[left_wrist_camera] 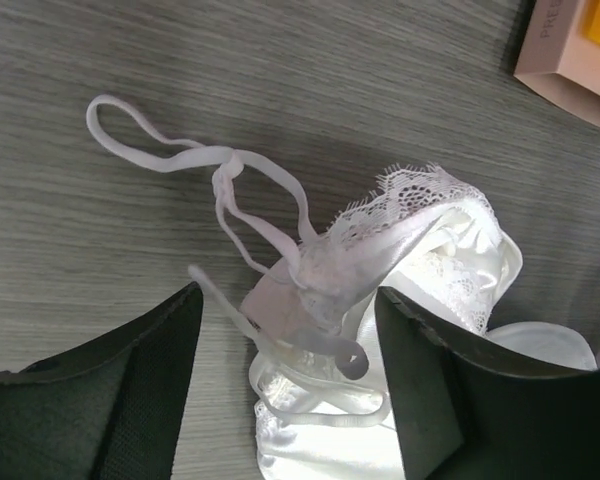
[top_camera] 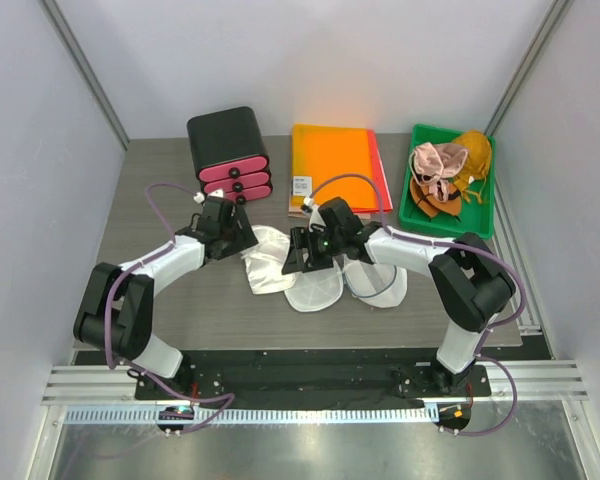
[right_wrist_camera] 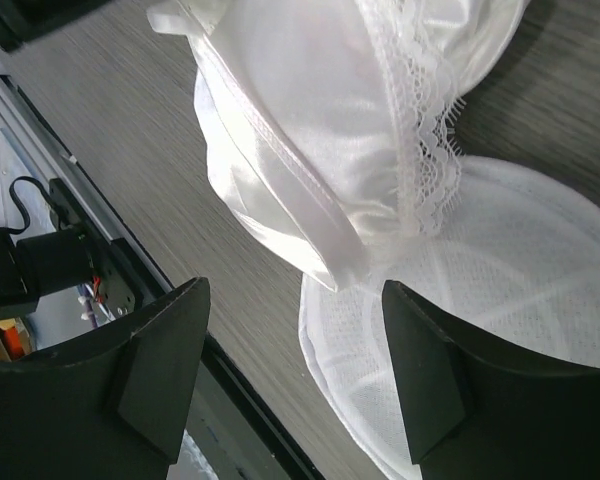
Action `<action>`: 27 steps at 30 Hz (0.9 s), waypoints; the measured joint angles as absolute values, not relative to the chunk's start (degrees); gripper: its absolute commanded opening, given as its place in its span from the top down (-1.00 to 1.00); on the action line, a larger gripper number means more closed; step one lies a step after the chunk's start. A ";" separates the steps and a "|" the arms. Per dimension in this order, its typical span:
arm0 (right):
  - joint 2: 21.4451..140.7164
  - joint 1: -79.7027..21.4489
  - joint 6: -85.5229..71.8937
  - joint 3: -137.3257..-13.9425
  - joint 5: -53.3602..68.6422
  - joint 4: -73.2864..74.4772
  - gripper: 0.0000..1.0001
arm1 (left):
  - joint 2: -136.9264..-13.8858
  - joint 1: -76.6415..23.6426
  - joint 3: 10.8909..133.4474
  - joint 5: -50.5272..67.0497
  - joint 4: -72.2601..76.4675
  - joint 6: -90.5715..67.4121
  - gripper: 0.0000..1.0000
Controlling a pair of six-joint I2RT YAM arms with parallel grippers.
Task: Place the bra in the laundry bag and zip it closed
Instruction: Adjust the bra at the center of the board.
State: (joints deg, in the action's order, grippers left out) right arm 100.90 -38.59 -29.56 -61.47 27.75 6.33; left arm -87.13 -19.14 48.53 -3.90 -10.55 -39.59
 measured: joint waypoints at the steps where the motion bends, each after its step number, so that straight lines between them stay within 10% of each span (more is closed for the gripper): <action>1: 100.57 -38.74 -29.56 -60.80 27.57 6.35 -0.45 | -87.26 -19.09 48.49 -3.60 -10.07 -39.79 -0.18; 10: 100.31 -38.87 -32.69 -56.58 24.82 2.48 -0.40 | -87.20 -18.09 47.18 -2.00 -5.78 -40.10 0.33; 19: 100.92 -38.89 -37.15 -54.22 23.79 -5.65 -0.12 | -87.20 -17.78 45.60 -1.21 -4.08 -40.14 0.50; 27: 102.48 -39.44 -37.43 -54.17 22.74 -7.29 -0.26 | -86.54 -17.08 44.01 0.19 -3.60 -40.07 0.49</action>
State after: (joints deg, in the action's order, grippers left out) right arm 102.48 -39.44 -37.43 -54.17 22.74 -7.29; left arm -86.54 -17.08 44.01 0.19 -3.60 -40.07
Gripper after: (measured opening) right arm 0.610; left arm 0.254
